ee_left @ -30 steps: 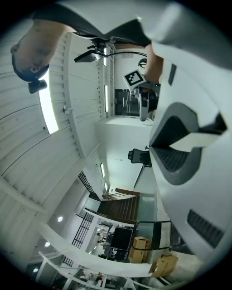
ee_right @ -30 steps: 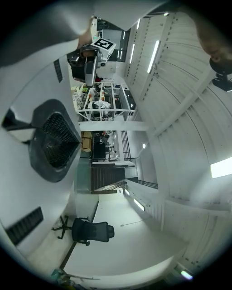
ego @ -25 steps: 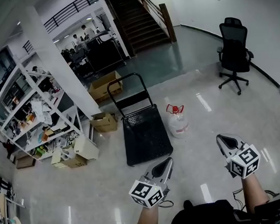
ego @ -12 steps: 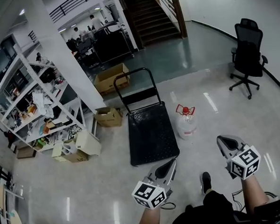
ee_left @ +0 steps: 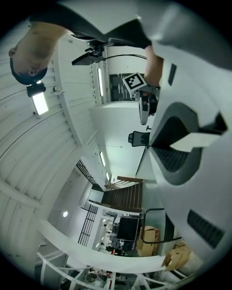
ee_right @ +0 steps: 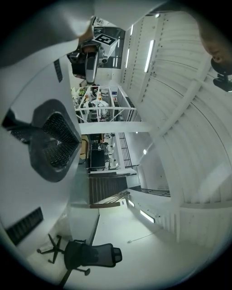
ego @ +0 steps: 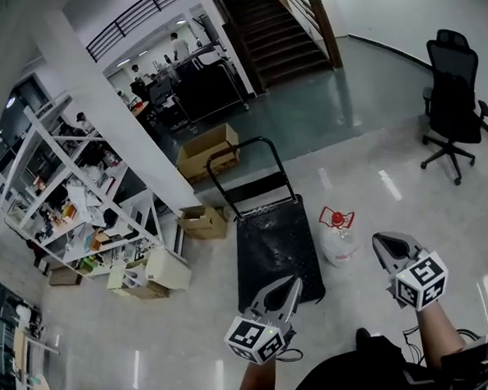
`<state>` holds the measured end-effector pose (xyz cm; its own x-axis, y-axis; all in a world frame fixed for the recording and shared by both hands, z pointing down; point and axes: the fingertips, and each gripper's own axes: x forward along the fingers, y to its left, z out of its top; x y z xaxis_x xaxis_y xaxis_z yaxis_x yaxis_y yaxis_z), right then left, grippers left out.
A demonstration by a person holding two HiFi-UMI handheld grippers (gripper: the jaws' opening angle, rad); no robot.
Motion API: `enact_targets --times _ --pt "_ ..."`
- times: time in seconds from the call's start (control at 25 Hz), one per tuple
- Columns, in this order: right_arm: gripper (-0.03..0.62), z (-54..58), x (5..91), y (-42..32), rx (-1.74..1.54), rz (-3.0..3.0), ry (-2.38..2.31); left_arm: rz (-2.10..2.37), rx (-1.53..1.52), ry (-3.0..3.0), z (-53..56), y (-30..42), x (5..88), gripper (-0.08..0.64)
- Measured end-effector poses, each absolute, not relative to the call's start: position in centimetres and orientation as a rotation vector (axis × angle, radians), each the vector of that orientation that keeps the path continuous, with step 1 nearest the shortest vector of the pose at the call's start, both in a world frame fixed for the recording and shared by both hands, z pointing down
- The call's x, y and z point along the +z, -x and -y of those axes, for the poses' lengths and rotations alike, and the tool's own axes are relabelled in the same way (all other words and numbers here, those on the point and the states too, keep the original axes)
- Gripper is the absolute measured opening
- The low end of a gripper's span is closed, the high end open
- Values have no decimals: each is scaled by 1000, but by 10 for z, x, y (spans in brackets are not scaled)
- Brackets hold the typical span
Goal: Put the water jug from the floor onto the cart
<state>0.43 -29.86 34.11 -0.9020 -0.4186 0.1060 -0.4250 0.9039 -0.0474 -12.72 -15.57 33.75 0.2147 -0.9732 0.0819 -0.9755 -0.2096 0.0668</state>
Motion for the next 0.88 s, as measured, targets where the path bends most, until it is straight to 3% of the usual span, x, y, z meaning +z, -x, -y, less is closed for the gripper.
enact_targets --times 0.36,0.88 --pt "0 431 339 24 113 2985 -580 1937 31 -2316 283 146 326 1" --pt "0 514 345 92 154 3014 -663 1921 54 -2341 368 213 337 0"
